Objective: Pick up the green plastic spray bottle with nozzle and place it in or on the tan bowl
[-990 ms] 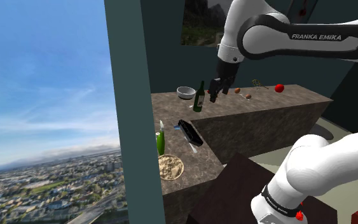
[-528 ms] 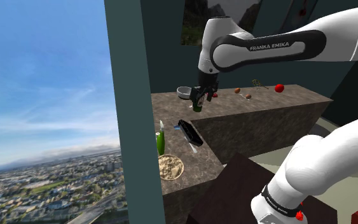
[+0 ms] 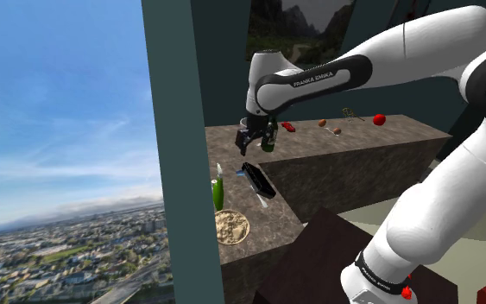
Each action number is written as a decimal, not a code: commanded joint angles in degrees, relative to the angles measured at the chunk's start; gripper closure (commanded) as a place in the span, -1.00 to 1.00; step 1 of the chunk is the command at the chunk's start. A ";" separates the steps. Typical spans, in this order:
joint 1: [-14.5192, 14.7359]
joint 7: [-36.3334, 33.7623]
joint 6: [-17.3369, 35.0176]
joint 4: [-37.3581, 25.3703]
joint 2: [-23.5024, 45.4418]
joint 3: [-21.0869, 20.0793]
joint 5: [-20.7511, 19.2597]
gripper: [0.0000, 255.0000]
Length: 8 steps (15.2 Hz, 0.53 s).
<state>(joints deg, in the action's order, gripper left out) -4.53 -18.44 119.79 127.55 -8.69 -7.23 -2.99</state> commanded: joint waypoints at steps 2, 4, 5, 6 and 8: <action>-0.46 -2.25 3.36 -3.69 7.39 0.08 -0.31 -1.00; -0.57 -3.71 4.96 -6.27 11.81 0.18 -0.44 -1.00; -0.59 -4.42 5.67 -7.67 14.03 0.26 -0.48 -1.00; -0.61 -5.09 6.32 -9.13 16.25 0.36 -0.52 -1.00; -0.61 -6.37 7.42 -12.28 20.71 0.60 -0.53 -1.00</action>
<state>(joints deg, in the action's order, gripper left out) -5.03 -24.30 126.53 116.54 9.99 -6.82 -3.57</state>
